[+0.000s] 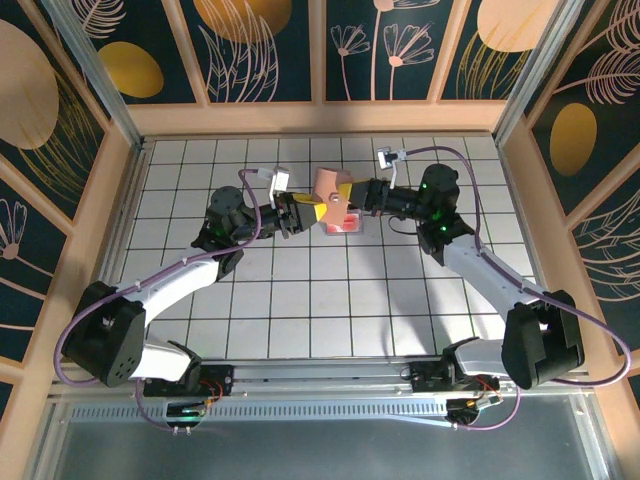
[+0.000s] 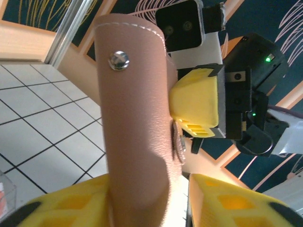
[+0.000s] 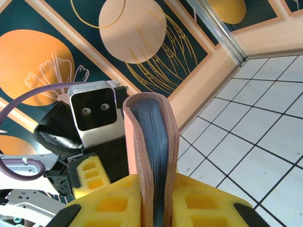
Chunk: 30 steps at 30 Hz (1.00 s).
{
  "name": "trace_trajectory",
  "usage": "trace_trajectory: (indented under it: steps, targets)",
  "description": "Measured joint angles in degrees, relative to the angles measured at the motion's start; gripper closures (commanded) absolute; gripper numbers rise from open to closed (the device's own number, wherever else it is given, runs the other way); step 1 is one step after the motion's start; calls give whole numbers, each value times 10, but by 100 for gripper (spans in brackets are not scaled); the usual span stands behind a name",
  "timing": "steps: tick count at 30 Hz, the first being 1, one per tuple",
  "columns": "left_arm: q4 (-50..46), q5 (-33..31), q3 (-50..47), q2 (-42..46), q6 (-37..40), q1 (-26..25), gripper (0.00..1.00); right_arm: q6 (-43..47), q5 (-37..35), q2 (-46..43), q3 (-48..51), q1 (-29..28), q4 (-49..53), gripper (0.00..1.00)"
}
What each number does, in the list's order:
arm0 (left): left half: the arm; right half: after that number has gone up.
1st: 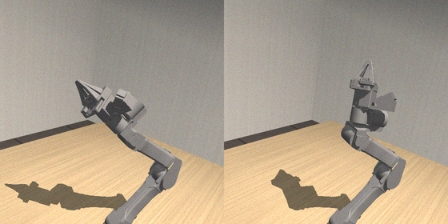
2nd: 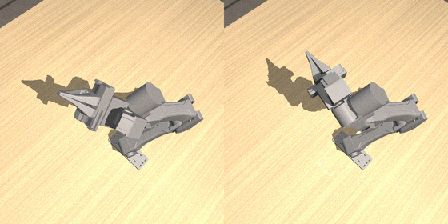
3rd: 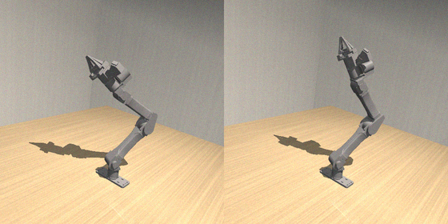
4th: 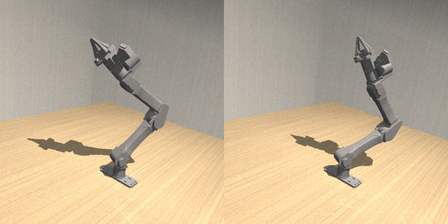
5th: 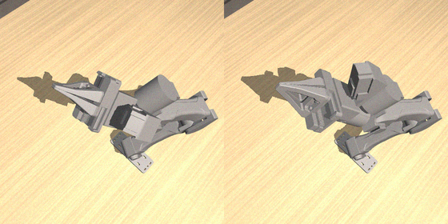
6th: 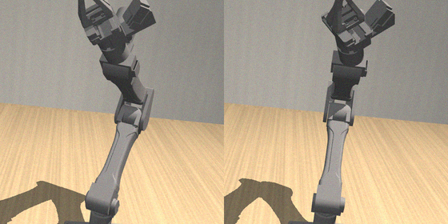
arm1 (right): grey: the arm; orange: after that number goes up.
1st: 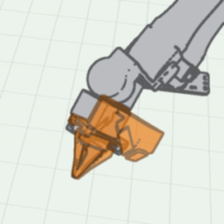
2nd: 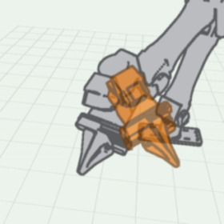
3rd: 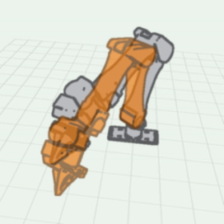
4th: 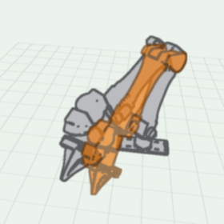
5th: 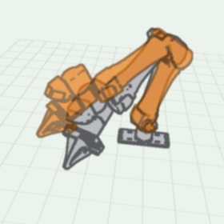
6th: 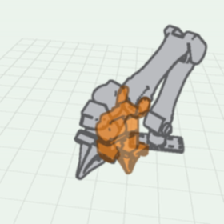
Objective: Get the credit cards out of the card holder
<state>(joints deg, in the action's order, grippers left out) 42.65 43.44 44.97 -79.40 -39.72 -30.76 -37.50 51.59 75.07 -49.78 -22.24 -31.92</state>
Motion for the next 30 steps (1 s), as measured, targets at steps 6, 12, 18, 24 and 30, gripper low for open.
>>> trace_trajectory:
  steps: [6, 12, 18, 24, 30]
  targets:
    - [2, 2, 0, -2, -1, 1, 71, -5, 27, 20, -8, 0, -21, 84]
    - [1, 2, 0, -6, -1, 4, 83, -7, 45, 38, -16, 4, -29, 79]
    - [-10, -10, -1, -7, 18, 4, 100, -1, 44, 53, -26, 5, -14, 66]
    - [-53, -76, -7, 9, 74, -5, 100, 42, -38, 43, -45, 0, 82, 54]
    - [-83, -166, -26, 45, 128, -12, 100, 76, -218, -17, -50, -16, 208, 55]
